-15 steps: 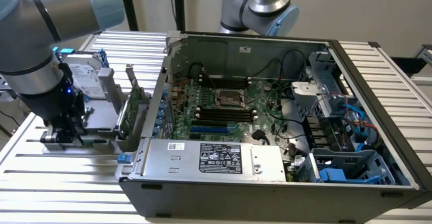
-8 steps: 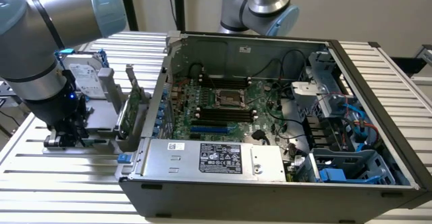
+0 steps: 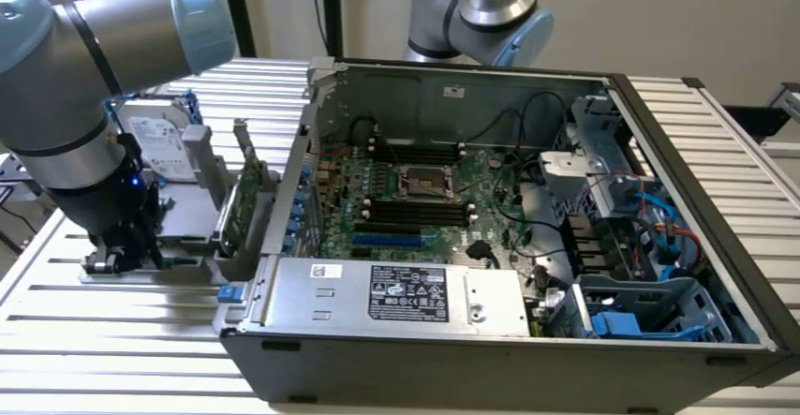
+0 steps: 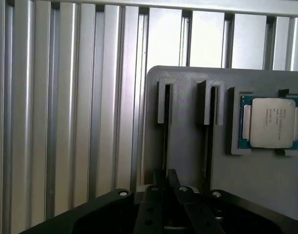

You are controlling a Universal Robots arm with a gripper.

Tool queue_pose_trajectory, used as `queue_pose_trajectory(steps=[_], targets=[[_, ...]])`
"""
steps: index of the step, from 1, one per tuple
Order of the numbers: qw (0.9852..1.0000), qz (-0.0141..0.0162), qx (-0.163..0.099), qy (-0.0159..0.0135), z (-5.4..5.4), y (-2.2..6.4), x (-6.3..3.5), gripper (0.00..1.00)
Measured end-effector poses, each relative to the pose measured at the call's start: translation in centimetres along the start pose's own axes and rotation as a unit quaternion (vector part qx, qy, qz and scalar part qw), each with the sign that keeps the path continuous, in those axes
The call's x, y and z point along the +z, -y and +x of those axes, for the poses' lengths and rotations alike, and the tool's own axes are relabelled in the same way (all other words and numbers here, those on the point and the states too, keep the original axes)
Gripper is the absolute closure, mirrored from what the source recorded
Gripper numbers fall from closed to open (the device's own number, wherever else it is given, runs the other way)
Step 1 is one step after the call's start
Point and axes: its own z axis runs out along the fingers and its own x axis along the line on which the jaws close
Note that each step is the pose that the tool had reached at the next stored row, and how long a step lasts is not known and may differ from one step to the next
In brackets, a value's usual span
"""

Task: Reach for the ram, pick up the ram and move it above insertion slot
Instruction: 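Pick up the ram and move it above insertion slot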

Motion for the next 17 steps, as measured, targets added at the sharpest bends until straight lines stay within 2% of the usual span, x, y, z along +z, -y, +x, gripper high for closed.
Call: queue_pose_trajectory(steps=[6,17], targets=[[1.0000,-0.0027,0.000,0.0001,-0.1,-0.09,-2.52,0.86],[1.0000,-0.0028,-0.004,0.0000,-0.2,-0.04,-7.52,0.86]])
